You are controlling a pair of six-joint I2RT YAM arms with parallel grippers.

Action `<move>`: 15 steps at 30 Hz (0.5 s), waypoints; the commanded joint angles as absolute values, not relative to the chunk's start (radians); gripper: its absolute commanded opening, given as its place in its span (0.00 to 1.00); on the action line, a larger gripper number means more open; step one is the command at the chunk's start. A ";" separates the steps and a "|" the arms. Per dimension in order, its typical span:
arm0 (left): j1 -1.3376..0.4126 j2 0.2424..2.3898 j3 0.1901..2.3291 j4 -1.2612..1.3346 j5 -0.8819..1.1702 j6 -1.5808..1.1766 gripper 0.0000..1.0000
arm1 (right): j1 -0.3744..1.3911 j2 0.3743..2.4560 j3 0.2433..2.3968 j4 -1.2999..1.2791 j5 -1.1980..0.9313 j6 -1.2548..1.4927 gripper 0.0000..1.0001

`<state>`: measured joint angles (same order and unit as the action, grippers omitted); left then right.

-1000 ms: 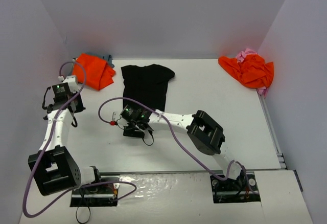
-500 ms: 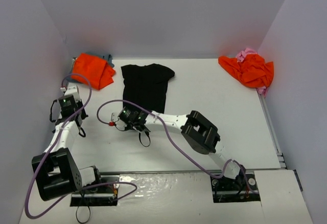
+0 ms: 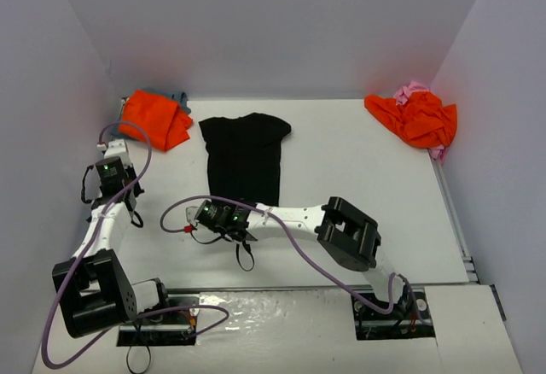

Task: Fold and stack the t-shirts

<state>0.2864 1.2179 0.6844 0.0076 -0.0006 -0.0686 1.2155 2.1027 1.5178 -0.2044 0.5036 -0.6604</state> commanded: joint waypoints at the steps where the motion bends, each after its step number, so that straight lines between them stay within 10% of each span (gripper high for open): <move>1: 0.290 1.179 0.789 0.048 -0.040 -0.057 0.02 | 1.273 1.976 1.605 -0.184 0.672 -0.741 0.00; 15: 0.290 1.226 0.857 0.028 -0.054 -0.046 0.00 | 1.059 2.068 1.878 -0.072 0.730 -0.972 0.00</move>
<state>0.2867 1.2228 0.7799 -0.0093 -0.0364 -0.0532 1.1690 2.0586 1.8084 -0.1886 0.6769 -0.8563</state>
